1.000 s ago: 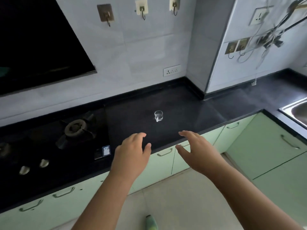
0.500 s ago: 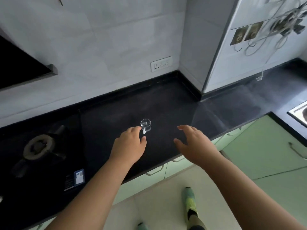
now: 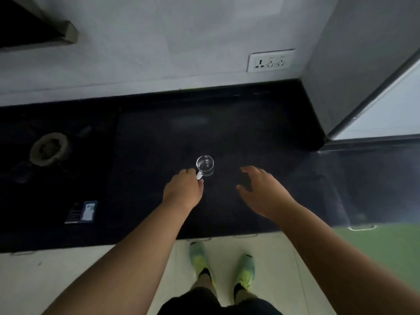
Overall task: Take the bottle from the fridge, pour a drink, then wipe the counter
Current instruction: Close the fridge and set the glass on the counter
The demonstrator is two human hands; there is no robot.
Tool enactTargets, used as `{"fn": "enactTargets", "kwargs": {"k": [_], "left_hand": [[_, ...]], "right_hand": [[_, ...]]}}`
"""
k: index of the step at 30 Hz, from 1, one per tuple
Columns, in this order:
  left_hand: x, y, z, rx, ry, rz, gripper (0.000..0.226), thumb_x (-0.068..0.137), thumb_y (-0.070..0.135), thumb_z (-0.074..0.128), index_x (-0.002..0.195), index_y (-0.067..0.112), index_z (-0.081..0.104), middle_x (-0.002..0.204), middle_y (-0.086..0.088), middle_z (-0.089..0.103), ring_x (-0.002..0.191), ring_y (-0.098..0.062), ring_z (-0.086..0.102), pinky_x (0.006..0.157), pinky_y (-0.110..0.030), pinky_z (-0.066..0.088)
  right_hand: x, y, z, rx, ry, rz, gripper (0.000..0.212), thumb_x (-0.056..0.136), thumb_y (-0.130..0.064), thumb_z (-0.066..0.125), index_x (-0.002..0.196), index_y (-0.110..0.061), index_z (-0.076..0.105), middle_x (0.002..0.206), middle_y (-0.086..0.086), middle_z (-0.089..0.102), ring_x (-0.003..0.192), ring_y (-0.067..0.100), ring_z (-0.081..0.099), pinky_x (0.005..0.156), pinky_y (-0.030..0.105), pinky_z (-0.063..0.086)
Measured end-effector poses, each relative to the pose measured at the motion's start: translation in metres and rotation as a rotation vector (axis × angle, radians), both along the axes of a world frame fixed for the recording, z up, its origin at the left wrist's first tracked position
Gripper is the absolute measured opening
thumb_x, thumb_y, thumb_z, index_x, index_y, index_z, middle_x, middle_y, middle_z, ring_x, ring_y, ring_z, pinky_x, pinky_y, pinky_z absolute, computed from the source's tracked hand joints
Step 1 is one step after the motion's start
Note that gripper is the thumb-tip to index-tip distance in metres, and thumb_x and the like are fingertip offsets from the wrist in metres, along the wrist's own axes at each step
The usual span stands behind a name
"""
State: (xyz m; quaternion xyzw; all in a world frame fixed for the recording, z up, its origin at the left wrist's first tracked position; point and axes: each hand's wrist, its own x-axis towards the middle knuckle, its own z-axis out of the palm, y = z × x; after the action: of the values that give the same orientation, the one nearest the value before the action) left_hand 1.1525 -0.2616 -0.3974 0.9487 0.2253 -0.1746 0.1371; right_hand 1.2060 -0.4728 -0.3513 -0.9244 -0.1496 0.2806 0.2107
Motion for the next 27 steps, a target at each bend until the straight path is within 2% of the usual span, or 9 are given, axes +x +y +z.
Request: {"fn": "enactTargets", "kwargs": {"k": [4,8,13,19,23,27], "left_hand": [[0.012,0.001,-0.022,-0.017,-0.008,0.019,0.035,0.106,0.041,0.048,0.127,0.016,0.060,0.124,-0.005,0.060,0.108,-0.025,0.061,0.077,-0.037,0.053],[0.021,0.005,-0.039,-0.071,-0.056,0.058,0.033,0.108,0.038,0.043,0.123,0.014,0.061,0.122,-0.006,0.061,0.103,-0.025,0.064,0.075,-0.036,0.051],[0.026,0.004,-0.049,-0.124,-0.103,0.121,0.031,0.111,0.034,0.040,0.115,0.014,0.064,0.114,-0.005,0.064,0.086,-0.017,0.058,0.070,-0.032,0.044],[0.032,0.002,-0.048,-0.127,-0.122,0.103,0.030,0.111,0.034,0.041,0.112,0.016,0.065,0.109,-0.003,0.064,0.090,-0.017,0.062,0.075,-0.033,0.052],[0.037,0.001,-0.034,-0.134,-0.137,0.056,0.029,0.111,0.034,0.041,0.112,0.019,0.065,0.108,0.001,0.062,0.086,-0.013,0.061,0.073,-0.029,0.052],[0.045,-0.002,-0.007,-0.134,-0.205,-0.044,0.027,0.111,0.035,0.041,0.113,0.020,0.063,0.104,0.007,0.056,0.082,-0.009,0.057,0.067,-0.024,0.043]], "right_hand": [[0.015,0.015,-0.018,0.000,0.021,0.018,0.064,0.102,-0.043,0.058,0.158,-0.026,0.035,0.161,0.001,0.042,0.143,0.026,0.045,0.111,0.043,0.046],[0.021,0.024,-0.028,0.019,0.040,0.021,0.063,0.102,-0.043,0.058,0.158,-0.027,0.035,0.162,0.001,0.041,0.145,0.025,0.043,0.112,0.042,0.044],[0.026,0.022,-0.034,0.013,0.070,-0.037,0.062,0.101,-0.045,0.059,0.157,-0.029,0.037,0.160,0.000,0.043,0.141,0.024,0.048,0.109,0.040,0.045],[0.032,0.019,-0.042,0.050,0.127,-0.090,0.060,0.101,-0.043,0.060,0.155,-0.028,0.041,0.154,0.001,0.049,0.129,0.021,0.057,0.099,0.031,0.046],[0.038,0.017,-0.047,0.233,0.201,-0.259,0.067,0.093,-0.037,0.073,0.153,-0.030,0.044,0.147,-0.005,0.055,0.131,0.013,0.057,0.101,0.028,0.047],[0.047,0.020,-0.048,0.485,0.353,-0.427,0.086,0.081,-0.014,0.087,0.152,-0.034,0.043,0.148,-0.012,0.052,0.126,0.006,0.059,0.099,0.035,0.056]]}}
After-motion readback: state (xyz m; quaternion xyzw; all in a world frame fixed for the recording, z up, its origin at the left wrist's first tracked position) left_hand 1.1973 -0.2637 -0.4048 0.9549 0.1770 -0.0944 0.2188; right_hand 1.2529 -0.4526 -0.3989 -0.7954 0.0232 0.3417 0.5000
